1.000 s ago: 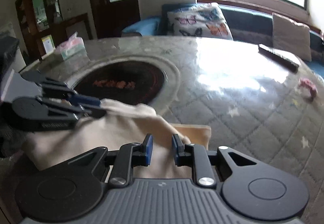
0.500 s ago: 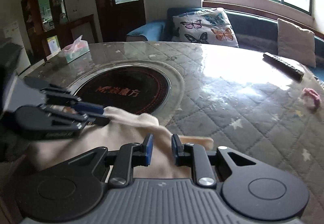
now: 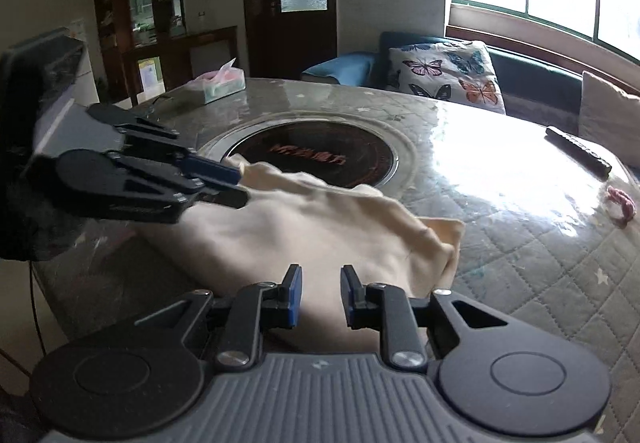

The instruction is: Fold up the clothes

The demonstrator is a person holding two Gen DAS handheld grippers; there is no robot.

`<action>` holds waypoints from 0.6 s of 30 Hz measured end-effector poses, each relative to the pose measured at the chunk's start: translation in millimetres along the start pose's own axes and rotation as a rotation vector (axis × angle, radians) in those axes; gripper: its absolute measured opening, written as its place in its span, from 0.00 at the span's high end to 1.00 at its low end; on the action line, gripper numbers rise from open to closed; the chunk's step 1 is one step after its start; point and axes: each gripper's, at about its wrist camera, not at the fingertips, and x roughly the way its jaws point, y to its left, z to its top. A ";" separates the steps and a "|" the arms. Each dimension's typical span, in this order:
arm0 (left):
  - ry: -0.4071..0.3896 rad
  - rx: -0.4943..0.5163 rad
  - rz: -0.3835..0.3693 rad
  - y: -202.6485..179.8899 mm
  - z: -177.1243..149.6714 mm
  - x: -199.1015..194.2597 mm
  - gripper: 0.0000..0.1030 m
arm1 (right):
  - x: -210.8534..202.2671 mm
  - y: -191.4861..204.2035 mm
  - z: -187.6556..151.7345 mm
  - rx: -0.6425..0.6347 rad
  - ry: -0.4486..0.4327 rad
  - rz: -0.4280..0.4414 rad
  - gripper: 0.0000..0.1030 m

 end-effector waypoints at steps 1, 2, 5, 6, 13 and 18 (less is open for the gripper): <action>0.003 -0.012 0.007 -0.7 -5.0 -2.2 0.78 | 1.4 -0.3 -2.9 0.007 0.004 0.003 0.80; 0.009 -0.026 0.005 -0.1 -8.8 -2.3 0.78 | 3.3 -0.1 -5.6 0.013 0.009 -0.001 0.80; 0.026 -0.063 0.009 3.9 -22.4 1.6 0.77 | 10.1 -5.7 -15.2 0.046 0.026 0.002 0.80; 0.013 -0.075 0.006 6.5 -26.0 2.0 0.77 | 12.2 -8.7 -18.1 0.063 0.024 0.009 0.80; -0.010 -0.106 0.021 17.9 -24.4 -13.6 0.76 | 6.1 -9.4 -15.6 0.057 0.022 0.006 0.80; 0.022 -0.163 0.021 33.6 -36.6 -13.1 0.69 | 8.8 -19.6 -18.2 0.108 0.025 0.003 0.80</action>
